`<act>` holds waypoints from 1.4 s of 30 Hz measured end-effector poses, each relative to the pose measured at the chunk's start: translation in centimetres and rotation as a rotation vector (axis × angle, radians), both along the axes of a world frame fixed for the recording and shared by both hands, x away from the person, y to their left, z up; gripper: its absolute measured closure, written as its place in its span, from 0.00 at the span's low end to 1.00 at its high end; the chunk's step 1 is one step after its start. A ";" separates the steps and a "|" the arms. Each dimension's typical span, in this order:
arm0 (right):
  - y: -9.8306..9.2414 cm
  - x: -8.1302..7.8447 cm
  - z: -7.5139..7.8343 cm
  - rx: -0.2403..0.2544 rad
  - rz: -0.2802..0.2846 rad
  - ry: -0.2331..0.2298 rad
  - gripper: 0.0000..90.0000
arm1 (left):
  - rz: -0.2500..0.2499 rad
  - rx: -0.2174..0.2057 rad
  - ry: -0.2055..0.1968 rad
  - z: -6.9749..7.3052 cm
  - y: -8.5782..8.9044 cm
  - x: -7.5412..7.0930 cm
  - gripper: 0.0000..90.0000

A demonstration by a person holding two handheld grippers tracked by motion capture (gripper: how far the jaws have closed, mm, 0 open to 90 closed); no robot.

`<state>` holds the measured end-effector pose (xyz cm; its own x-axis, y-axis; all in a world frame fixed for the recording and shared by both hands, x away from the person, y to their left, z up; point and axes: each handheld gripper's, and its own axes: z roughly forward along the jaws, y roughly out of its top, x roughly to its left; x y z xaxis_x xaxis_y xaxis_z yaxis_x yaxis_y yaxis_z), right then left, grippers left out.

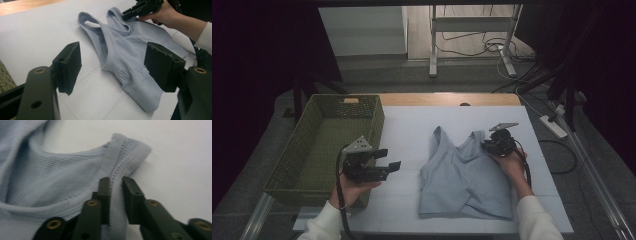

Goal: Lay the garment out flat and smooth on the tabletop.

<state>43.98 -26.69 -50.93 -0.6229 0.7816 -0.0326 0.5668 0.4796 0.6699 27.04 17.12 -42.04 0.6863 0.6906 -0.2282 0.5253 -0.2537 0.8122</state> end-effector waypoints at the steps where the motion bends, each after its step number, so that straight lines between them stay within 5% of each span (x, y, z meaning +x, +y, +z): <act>1: 0.2 -0.1 0.1 -0.006 0.013 -0.007 0.90 | 0.001 0.000 0.000 0.0 0.0 0.0 0.34; 10: 1.9 -0.3 1.9 0.060 0.062 -0.128 0.91 | 0.007 0.006 -0.007 0.2 0.0 -0.1 0.34; 13: 2.0 0.1 1.5 0.007 0.030 -0.129 0.91 | 0.008 0.003 -0.012 0.3 0.1 -0.2 0.34; 14: 1.7 0.4 0.8 -0.047 -0.004 -0.114 0.91 | 0.007 0.004 -0.012 0.3 0.1 -0.3 0.34; 17: 1.2 0.6 0.4 -0.064 -0.032 -0.096 0.91 | 0.008 0.004 -0.010 0.3 0.2 -0.3 0.34; 26: -1.9 -0.2 0.9 -0.021 -0.159 -0.108 0.92 | 0.011 0.000 -0.013 0.4 0.4 -0.3 0.34; 33: -0.9 -0.3 0.7 0.022 -0.106 -0.068 0.82 | 0.000 0.006 -0.013 0.3 0.1 -0.2 0.33; 39: 1.4 -1.3 2.3 0.015 -0.067 -0.181 0.60 | 0.004 0.003 -0.015 0.3 0.2 -0.1 0.33; 42: 3.2 -1.7 3.2 0.059 -0.010 -0.167 0.56 | 0.005 0.004 -0.013 0.3 0.2 -0.1 0.33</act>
<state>42.24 -23.53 -47.70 -0.6051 0.7912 -0.0891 0.4499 0.4321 0.7816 26.89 17.35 -41.74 0.6862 0.6945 -0.2163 0.5155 -0.2545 0.8182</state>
